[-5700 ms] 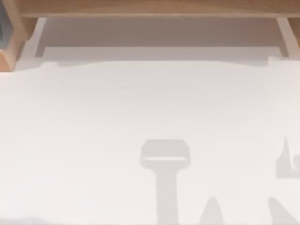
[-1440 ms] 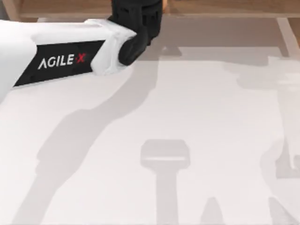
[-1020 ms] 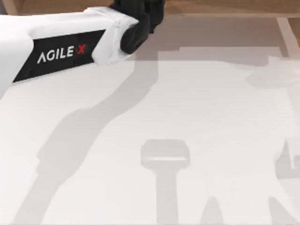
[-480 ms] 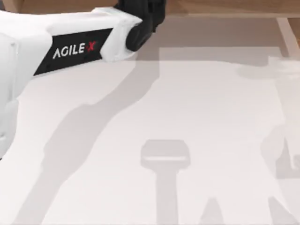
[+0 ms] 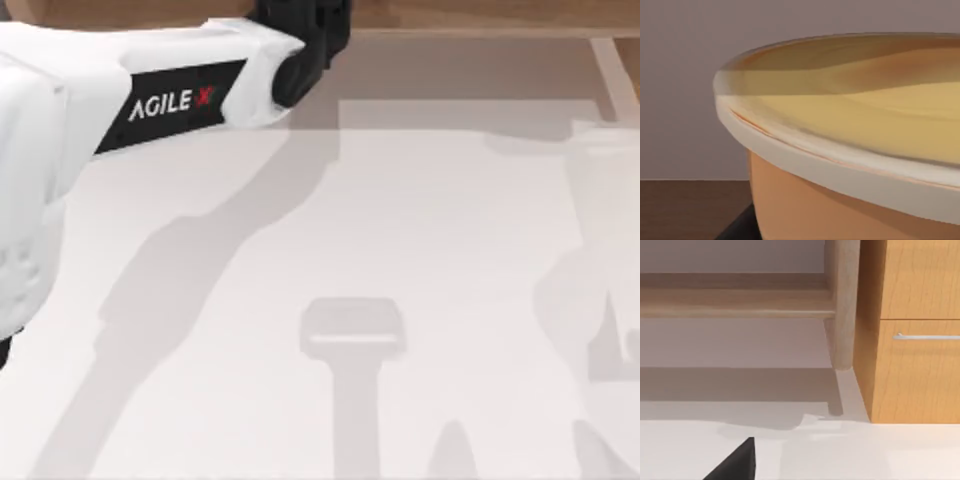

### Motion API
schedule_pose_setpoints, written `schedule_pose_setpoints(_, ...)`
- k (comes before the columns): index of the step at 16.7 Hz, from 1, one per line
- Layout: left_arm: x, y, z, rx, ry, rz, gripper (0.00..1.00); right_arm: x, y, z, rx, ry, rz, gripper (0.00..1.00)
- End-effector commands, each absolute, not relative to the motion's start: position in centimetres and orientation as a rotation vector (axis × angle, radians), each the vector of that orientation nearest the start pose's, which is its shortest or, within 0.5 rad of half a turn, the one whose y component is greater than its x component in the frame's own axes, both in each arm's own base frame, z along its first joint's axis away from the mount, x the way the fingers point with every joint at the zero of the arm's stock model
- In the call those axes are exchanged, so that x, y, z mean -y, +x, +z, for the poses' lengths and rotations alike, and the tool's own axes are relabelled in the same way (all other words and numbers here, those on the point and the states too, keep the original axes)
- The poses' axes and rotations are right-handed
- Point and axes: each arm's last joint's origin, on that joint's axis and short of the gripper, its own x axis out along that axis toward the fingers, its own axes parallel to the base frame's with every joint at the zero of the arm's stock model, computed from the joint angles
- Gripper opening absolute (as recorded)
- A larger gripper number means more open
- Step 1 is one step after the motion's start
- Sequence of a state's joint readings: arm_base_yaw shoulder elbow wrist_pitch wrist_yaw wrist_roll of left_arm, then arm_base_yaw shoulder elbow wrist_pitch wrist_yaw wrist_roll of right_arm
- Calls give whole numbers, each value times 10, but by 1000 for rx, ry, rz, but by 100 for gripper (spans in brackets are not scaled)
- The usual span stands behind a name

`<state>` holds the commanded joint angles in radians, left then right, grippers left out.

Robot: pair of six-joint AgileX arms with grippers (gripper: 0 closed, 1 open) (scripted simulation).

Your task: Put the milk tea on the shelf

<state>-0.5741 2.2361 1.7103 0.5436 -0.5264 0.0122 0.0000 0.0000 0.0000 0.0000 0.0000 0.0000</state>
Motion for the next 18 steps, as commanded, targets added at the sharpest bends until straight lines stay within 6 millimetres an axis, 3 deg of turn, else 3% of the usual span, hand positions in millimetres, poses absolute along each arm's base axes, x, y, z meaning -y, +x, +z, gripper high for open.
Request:
schedule_pose_setpoints(12,266,453,238,9,-8,-22,98,1,106,160,0,0,0,100)
schedule_pose_setpoints(18,266,453,238,9,-8,-22,100,1,106,160,0,0,0,100)
